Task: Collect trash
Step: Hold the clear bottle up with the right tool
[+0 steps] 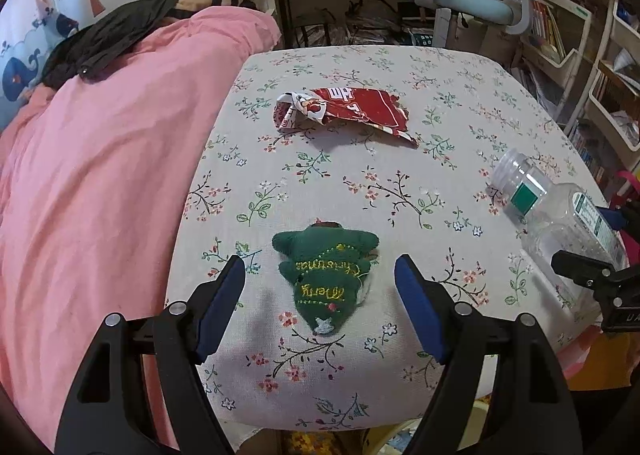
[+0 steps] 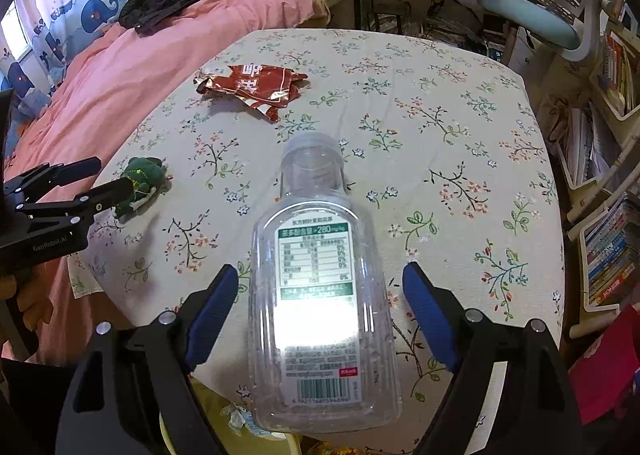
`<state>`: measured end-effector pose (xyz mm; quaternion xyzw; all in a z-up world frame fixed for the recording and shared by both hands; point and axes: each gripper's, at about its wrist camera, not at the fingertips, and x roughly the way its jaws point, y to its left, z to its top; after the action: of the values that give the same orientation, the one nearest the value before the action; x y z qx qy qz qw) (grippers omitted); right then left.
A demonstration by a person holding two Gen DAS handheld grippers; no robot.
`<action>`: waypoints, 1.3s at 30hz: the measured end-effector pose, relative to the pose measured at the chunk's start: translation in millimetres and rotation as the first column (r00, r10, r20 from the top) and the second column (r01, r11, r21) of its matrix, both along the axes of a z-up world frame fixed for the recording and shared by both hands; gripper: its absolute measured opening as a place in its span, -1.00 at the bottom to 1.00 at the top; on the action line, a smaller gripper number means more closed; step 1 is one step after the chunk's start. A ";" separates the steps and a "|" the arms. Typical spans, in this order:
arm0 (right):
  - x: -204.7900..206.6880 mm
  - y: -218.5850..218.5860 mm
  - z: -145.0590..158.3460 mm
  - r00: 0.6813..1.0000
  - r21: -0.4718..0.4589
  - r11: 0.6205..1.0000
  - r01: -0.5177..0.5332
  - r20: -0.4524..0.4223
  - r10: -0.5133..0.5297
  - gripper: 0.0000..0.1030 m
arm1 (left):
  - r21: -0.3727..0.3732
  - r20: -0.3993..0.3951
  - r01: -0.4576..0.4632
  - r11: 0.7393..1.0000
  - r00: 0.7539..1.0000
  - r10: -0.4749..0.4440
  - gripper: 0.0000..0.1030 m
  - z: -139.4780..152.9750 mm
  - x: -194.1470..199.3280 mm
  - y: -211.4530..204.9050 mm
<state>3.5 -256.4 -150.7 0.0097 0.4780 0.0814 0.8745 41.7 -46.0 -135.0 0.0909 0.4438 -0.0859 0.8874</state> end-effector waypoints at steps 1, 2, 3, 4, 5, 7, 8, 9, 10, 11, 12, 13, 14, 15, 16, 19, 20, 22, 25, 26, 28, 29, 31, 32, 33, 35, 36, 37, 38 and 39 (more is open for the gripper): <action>0.0 0.1 0.1 1.000 -0.001 1.000 0.000 0.000 0.000 0.57 | 0.004 0.002 0.002 1.000 1.000 -0.002 0.43 -0.2 -0.2 -1.0; -0.1 0.0 0.2 1.000 -0.001 1.000 0.000 0.001 0.000 0.57 | 0.008 0.002 0.004 1.000 1.000 -0.004 0.44 -0.4 -0.3 -1.6; 0.1 0.1 0.2 1.000 0.000 1.000 0.001 0.001 -0.001 0.57 | 0.011 0.002 0.006 1.000 1.000 -0.006 0.44 -0.6 -0.4 -2.1; 0.2 -0.2 0.3 1.000 0.001 1.000 0.001 0.001 -0.001 0.57 | 0.014 0.003 0.006 1.000 1.000 -0.006 0.44 -0.9 -0.6 -2.5; 0.3 -0.4 0.3 1.000 0.001 1.000 0.002 0.001 -0.002 0.57 | 0.019 0.004 0.008 1.000 1.000 -0.008 0.44 -1.1 -0.8 -3.1; 0.6 -0.7 0.2 1.000 0.001 1.000 0.002 -0.001 -0.002 0.57 | 0.025 0.004 0.009 1.000 1.000 -0.009 0.44 -1.4 -1.0 -4.2; 0.8 -0.8 0.0 1.000 0.001 1.000 0.002 -0.002 -0.002 0.57 | 0.027 0.005 0.010 1.000 1.000 -0.010 0.44 -1.6 -0.9 -4.4; 0.7 -0.7 0.0 1.000 0.001 1.000 0.001 -0.002 -0.001 0.57 | 0.027 0.004 0.011 1.000 1.000 -0.011 0.44 -2.0 -0.7 -4.7; 0.9 -0.8 -0.2 1.000 0.001 1.000 0.001 -0.004 -0.001 0.57 | 0.028 0.003 0.012 1.000 1.000 -0.012 0.44 -2.4 -0.7 -4.6; 0.8 -0.6 -0.2 1.000 0.001 1.000 0.001 -0.004 -0.001 0.57 | 0.030 0.002 0.012 0.999 1.000 -0.013 0.44 -2.8 -0.7 -4.6; 0.7 -0.4 -0.1 1.000 0.000 1.000 0.001 -0.004 -0.001 0.57 | 0.031 0.000 0.014 0.999 1.000 -0.014 0.44 -3.3 -0.9 -4.8; 0.6 -0.3 -0.1 1.000 -0.001 1.000 0.001 -0.004 -0.001 0.57 | 0.033 0.000 0.014 0.999 1.000 -0.014 0.44 -3.5 -0.7 -5.3; 0.6 -0.2 -0.2 1.000 -0.002 1.000 0.000 -0.004 0.000 0.57 | 0.035 -0.001 0.015 0.999 1.000 -0.015 0.44 -3.8 -0.8 -5.6; 0.4 0.2 -0.4 1.000 -0.004 1.000 0.000 -0.004 0.000 0.57 | 0.036 -0.001 0.016 0.999 1.000 -0.016 0.44 -4.2 -0.8 -6.2; 0.4 0.4 -0.6 1.000 -0.004 1.000 0.000 -0.005 0.000 0.57 | 0.036 -0.001 0.017 0.999 1.000 -0.017 0.44 -4.4 -0.6 -6.3; 0.8 0.7 -1.3 1.000 -0.006 1.000 0.000 -0.008 0.000 0.57 | 0.037 -0.004 0.017 0.999 1.000 -0.017 0.44 -4.9 -0.4 -6.5; 0.8 0.8 -1.5 1.000 -0.006 1.000 0.000 -0.009 0.000 0.57 | 0.039 -0.005 0.017 0.999 1.000 -0.017 0.44 -5.4 -0.3 -6.9; 0.9 1.2 -1.6 1.000 -0.007 1.000 -0.001 -0.010 0.001 0.57 | 0.040 -0.007 0.017 0.999 1.000 -0.017 0.44 -6.0 0.0 -7.1; 1.3 1.7 -2.2 1.000 -0.007 1.000 -0.002 -0.012 0.002 0.57 | 0.041 -0.007 0.018 0.999 1.000 -0.017 0.44 -6.6 0.6 -7.3; 1.5 1.8 -2.6 1.000 -0.008 1.000 -0.003 -0.013 0.002 0.57 | 0.041 -0.007 0.018 0.999 1.000 -0.018 0.44 -6.6 0.6 -7.3; 1.6 1.9 -2.9 1.000 -0.008 1.000 -0.002 -0.014 0.002 0.57 | 0.042 -0.007 0.019 0.999 1.000 -0.018 0.44 -7.4 1.1 -7.4; 1.6 1.9 -2.9 1.000 -0.008 1.000 -0.003 -0.013 0.003 0.57 | 0.042 -0.007 0.019 0.999 1.000 -0.019 0.44 -7.5 1.2 -7.4; 1.7 1.7 -3.0 1.000 -0.008 1.000 -0.002 -0.013 0.002 0.57 | 0.042 -0.006 0.018 0.999 1.000 -0.018 0.44 -7.4 1.2 -7.5; 1.6 1.8 -2.9 1.000 -0.008 1.000 -0.003 -0.013 0.003 0.57 | 0.042 -0.005 0.018 0.999 1.000 -0.018 0.44 -7.5 1.3 -7.6; 1.6 1.9 -2.8 1.000 -0.008 1.000 -0.003 -0.014 0.003 0.57 | 0.042 -0.005 0.018 0.999 1.000 -0.017 0.44 -7.8 1.5 -7.5; 1.6 1.9 -2.8 1.000 -0.008 1.000 -0.003 -0.014 0.003 0.57 | 0.044 -0.004 0.018 0.999 1.000 -0.018 0.44 -8.4 2.1 -7.8; 2.0 1.7 -3.0 1.000 -0.009 1.000 -0.003 -0.015 0.003 0.57 | 0.045 -0.003 0.019 0.999 1.000 -0.019 0.44 -8.6 1.9 -8.2; 2.0 1.7 -3.0 1.000 -0.009 1.000 -0.003 -0.015 0.003 0.57 | 0.047 -0.004 0.019 0.999 1.000 -0.019 0.44 -8.8 2.0 -8.3; 2.0 1.7 -3.1 1.000 -0.009 1.000 -0.003 -0.016 0.003 0.57 | 0.048 -0.004 0.020 0.999 1.000 -0.020 0.44 -9.0 2.4 -8.5; 2.1 1.9 -3.6 1.000 -0.009 1.000 -0.003 -0.016 0.003 0.57 | 0.048 -0.005 0.021 0.999 1.000 -0.021 0.44 -9.0 2.5 -8.7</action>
<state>5.6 -254.6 -154.3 0.0057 0.4854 0.0804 0.8706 44.2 -54.7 -144.0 0.1167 0.4465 -0.0848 0.8831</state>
